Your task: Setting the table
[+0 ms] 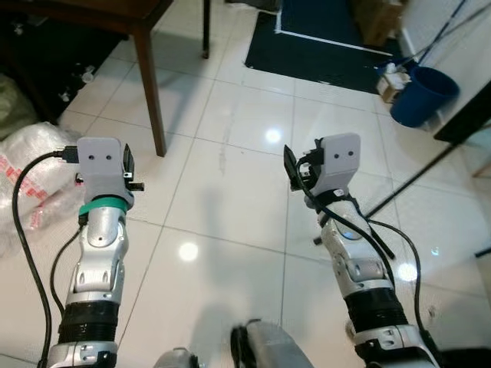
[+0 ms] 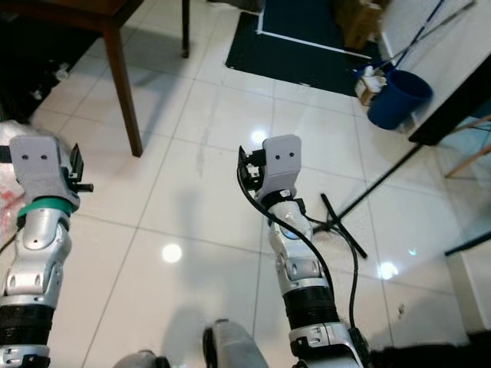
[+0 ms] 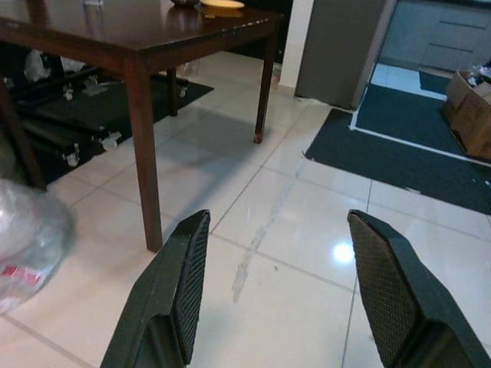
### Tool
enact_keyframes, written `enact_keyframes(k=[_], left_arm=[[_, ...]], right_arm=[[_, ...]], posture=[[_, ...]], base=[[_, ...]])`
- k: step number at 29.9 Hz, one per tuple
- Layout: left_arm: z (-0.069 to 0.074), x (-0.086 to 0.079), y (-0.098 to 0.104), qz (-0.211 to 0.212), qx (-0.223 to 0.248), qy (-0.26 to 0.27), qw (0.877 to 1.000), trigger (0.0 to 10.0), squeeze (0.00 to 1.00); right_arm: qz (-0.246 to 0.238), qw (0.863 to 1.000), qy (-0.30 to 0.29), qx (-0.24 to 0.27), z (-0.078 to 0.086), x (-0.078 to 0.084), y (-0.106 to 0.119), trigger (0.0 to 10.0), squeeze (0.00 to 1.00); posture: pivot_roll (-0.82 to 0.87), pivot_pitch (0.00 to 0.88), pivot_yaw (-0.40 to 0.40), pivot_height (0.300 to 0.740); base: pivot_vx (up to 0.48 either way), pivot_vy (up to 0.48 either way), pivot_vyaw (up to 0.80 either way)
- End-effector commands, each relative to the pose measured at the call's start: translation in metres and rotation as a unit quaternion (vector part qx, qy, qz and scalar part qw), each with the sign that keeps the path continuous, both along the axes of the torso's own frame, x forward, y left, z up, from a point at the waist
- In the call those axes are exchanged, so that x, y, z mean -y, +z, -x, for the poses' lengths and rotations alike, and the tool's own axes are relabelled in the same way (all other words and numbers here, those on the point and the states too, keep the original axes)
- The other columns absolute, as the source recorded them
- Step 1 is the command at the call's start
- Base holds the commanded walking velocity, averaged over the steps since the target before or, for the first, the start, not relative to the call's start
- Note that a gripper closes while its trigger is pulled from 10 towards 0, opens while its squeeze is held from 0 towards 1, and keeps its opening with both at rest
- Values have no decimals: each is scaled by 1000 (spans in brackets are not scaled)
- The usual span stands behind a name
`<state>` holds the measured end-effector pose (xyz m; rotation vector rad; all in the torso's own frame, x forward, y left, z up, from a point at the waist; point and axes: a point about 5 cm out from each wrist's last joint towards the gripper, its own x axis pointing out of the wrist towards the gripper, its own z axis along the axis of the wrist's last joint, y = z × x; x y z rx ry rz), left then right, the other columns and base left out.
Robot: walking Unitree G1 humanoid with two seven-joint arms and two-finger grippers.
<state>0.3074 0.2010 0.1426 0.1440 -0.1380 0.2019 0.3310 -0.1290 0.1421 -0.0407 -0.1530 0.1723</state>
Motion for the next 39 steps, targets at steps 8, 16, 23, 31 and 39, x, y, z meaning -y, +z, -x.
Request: enact_keyframes(k=[8,16,23,31,39], left_arm=[[15,22,-11,0,-11,-27,1000,10000,0],[14,38,-12,6,-13,-49,999,10000,0],[12,38,-9,1,-12,-55,998,10000,0],[12,42,-10,0,-15,-65,998,10000,0],[11,46,-9,-7,-14,-78,997,10000,0]], right_arm=[[2,1000,5,-7,-4,3,-3,10000,0],[0,1000,-1,-8,-1,6,-6,10000,0],[-1,1000,-8,-10,0,8,-8,10000,0],[-4,1000,-11,-12,2,7,-11,10000,0],[-6,1000,-13,-14,4,7,-14,10000,0]], posture=[[-81,34,-61,740],[-98,33,-46,740],[-100,36,-34,740],[-106,30,-15,740],[-113,10,-2,740]], base=[[469,0,0],[470,0,0],[469,0,0],[470,0,0],[469,0,0]])
